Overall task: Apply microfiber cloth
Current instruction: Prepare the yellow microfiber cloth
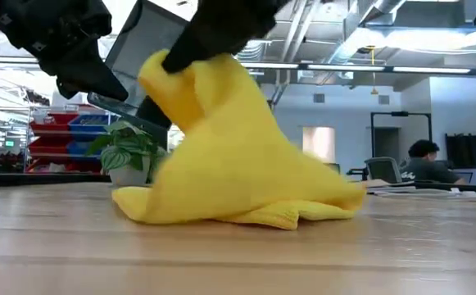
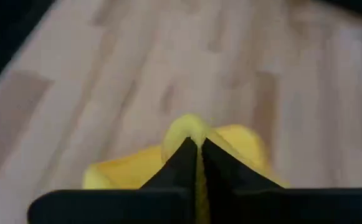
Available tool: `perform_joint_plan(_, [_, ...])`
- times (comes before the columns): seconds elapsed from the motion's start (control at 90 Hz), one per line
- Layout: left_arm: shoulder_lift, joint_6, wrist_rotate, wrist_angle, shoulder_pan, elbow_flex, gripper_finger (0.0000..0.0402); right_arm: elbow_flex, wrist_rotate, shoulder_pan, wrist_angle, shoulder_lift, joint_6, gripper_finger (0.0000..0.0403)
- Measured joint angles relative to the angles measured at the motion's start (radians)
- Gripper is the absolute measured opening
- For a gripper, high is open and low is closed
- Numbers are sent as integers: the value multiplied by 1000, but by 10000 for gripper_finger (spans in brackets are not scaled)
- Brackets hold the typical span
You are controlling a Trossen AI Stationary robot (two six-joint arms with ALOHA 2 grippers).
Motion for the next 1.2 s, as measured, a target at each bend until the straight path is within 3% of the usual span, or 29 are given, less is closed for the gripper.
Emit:
perform_joint_plan(0.244, [0, 0, 0, 0, 0, 0, 14, -16, -91, 12, 31, -1, 18, 31])
perform_joint_plan(0.522, [0, 0, 0, 3, 0, 0, 14, -39, -103, 16, -12, -8, 26, 191])
perform_joint_plan(0.689, [0, 0, 0, 3, 0, 0, 14, 31, -98, 2, -200, -56, 149, 258])
perform_joint_plan(0.833, [0, 0, 0, 2, 0, 0, 14, 27, -95, 7, -431, -48, 183, 263])
perform_joint_plan(0.944, [0, 0, 0, 0, 0, 0, 14, 8, -95, 31, -500, -4, 183, 255])
perform_joint_plan(1.089, [0, 1, 0, 0, 0, 0, 14, -11, -88, 67, -490, 36, 176, 236])
perform_joint_plan(1.2, [0, 5, 0, 0, 1, 0, 14, -13, -3, 89, -478, 65, 159, 213])
